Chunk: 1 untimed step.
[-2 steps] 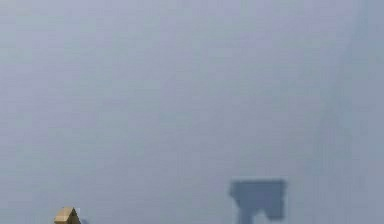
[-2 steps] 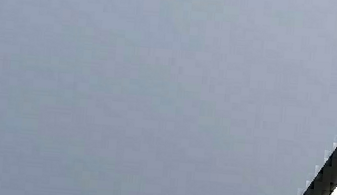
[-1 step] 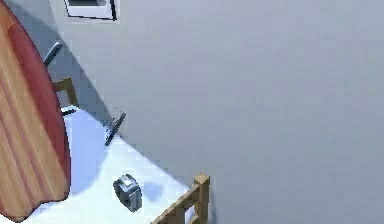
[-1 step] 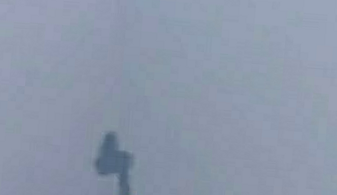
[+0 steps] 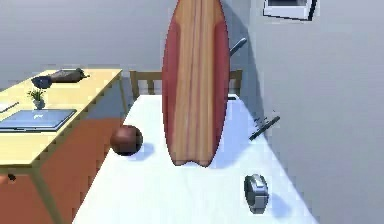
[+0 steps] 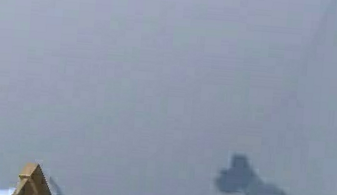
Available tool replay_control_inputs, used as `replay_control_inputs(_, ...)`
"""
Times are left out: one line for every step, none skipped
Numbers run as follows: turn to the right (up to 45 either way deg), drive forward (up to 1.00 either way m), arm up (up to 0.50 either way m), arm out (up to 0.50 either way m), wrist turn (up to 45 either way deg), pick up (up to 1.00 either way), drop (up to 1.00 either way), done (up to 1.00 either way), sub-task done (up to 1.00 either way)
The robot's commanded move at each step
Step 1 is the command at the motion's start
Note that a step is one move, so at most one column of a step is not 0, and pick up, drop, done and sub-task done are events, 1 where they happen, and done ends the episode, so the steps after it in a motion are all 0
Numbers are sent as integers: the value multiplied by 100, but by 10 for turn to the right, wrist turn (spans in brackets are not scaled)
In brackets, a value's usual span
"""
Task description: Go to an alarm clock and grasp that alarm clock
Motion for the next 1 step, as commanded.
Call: replay_control_inputs(-450,0,0,0,0,0,0,0,0)
